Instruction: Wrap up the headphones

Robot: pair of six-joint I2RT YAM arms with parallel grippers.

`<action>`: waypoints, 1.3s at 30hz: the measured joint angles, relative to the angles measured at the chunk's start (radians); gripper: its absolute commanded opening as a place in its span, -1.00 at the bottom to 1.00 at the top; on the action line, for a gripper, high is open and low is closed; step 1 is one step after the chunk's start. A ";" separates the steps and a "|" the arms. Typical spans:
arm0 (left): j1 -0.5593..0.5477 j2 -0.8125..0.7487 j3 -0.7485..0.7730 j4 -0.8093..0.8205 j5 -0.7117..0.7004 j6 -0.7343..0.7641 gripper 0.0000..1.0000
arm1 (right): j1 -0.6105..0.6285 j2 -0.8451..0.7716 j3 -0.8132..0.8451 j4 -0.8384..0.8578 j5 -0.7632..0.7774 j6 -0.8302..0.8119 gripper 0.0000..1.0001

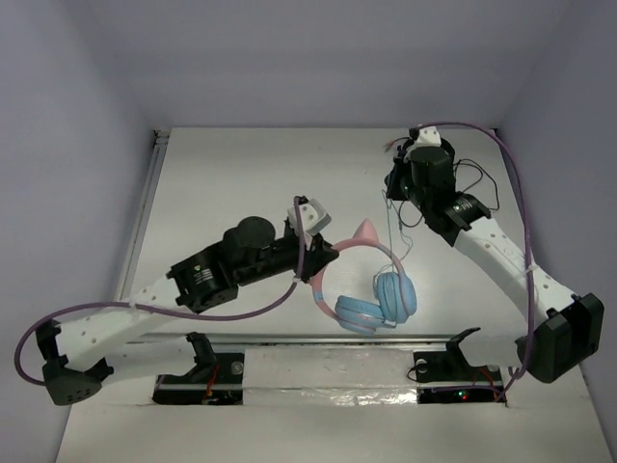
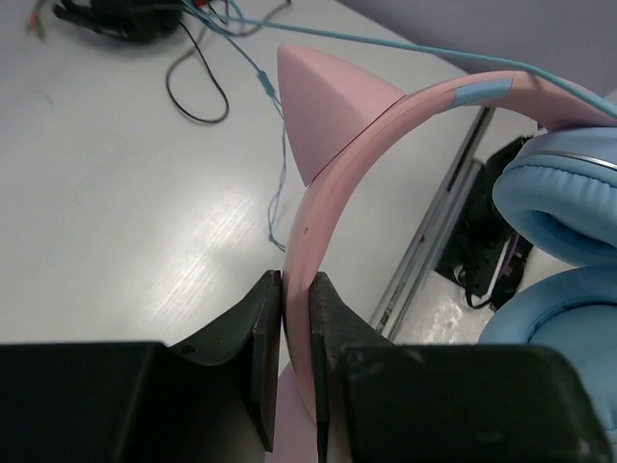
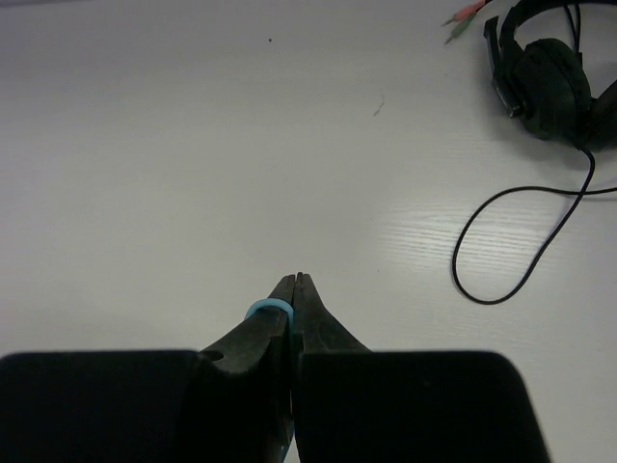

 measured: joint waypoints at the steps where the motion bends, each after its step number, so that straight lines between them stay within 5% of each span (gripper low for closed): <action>1: 0.000 -0.025 0.012 -0.012 -0.020 0.004 -1.00 | 0.000 -0.019 -0.020 0.012 0.006 0.014 -1.00; 8: 0.000 -0.136 0.093 -0.063 -0.102 -0.006 -1.00 | -0.005 -0.116 -0.179 0.178 -0.054 0.072 -1.00; 16: 0.010 -0.095 0.174 -0.023 -0.150 -0.081 -1.00 | -0.006 -0.181 -0.373 0.389 -0.357 0.114 -1.00; 25: 0.197 -0.045 0.069 0.268 -0.013 -0.328 -1.00 | -0.008 -0.199 -0.497 0.606 -0.605 0.204 -0.99; 30: 0.316 -0.045 -0.066 0.466 -0.006 -0.515 -1.00 | -0.011 -0.190 -0.589 0.757 -0.711 0.276 -0.72; 35: 0.319 -0.021 -0.107 0.598 -0.015 -0.641 -1.00 | -0.007 -0.129 -0.610 0.896 -0.786 0.322 -0.25; 39: 0.319 -0.013 -0.107 0.661 -0.028 -0.694 -1.00 | 0.003 -0.066 -0.610 0.969 -0.816 0.338 -0.11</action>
